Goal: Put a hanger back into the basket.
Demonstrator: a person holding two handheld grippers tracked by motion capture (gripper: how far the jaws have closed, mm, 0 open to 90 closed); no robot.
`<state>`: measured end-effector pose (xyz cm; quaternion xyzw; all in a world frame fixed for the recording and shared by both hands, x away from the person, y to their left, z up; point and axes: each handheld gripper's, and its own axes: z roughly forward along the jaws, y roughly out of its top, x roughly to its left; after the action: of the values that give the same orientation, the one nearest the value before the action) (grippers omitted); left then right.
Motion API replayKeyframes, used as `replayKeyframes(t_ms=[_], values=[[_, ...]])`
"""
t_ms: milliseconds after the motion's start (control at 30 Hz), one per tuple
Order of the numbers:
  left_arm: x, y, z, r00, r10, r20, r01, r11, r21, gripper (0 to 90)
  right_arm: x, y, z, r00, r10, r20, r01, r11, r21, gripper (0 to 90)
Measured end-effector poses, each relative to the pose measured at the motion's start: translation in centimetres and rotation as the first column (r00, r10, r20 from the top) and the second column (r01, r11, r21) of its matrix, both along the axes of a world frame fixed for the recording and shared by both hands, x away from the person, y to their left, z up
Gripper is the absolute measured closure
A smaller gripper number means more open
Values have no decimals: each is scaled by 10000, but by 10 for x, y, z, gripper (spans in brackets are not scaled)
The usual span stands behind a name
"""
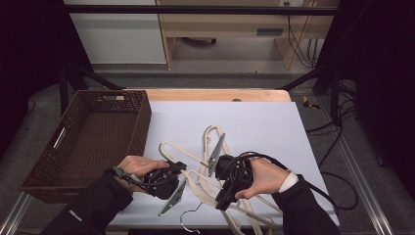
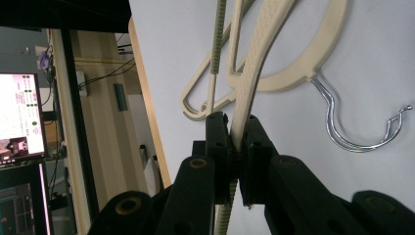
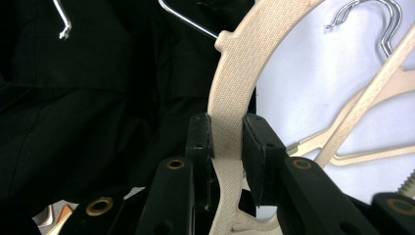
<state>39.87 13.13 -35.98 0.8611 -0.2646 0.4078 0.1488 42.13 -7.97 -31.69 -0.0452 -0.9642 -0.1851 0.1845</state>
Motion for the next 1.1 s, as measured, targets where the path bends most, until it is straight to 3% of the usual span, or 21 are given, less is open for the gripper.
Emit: replayKeyframes(t_ms=[67, 233, 267, 300, 400, 533, 733, 833, 933, 1033, 1100], values=[[-1, 0, 2, 9999, -10, 104, 9, 10000, 84, 848, 0, -1, 0, 10000, 11, 6, -11, 10000, 64, 742], [-3, 0, 2, 9994, 282, -192, -281, 9996, 64, 853, 0, -3, 2, 10000, 18, 28, -18, 9999, 160, 737], [-3, 0, 1, 9983, 412, -418, -409, 9991, 84, 853, -1, -4, 3, 9999, -41, 96, 40, 9999, 154, 736], [-3, 1, 2, 9982, 479, -359, -472, 9987, 202, 854, -1, -4, 4, 9998, 0, 194, -4, 9998, 187, 735], [-1, 2, 3, 9949, 629, -786, -634, 9980, -40, 855, 0, -7, 5, 9990, -166, 409, 152, 9993, 336, 735], [-1, 1, 4, 9859, 1071, -1289, -1076, 9942, 28, 857, 2, -11, 6, 9942, -527, 933, 500, 9983, 309, 721], [-1, -1, 7, 9639, 1550, -2165, -1609, 9869, -98, 858, 4, -16, 6, 9904, -793, 1132, 751, 9963, 409, 691], [-2, -1, 12, 9568, 1707, -2355, -1822, 9829, -281, 858, 5, -22, 10, 9850, -1120, 1311, 1060, 9930, 520, 662], [-2, 0, 17, 9491, 1779, -2598, -1947, 9800, -405, 859, 5, -31, 14, 9772, -1386, 1610, 1248, 9878, 928, 620], [-2, 0, 19, 9460, 1952, -2588, -2119, 9766, -381, 859, 6, -41, 18, 9618, -1896, 1973, 1681, 9784, 1206, 559], [0, 0, 19, 9431, 2049, -2620, -2225, 9742, -389, 858, 7, -50, 21, 9423, -2329, 2406, 1989, 9673, 1574, 511]])
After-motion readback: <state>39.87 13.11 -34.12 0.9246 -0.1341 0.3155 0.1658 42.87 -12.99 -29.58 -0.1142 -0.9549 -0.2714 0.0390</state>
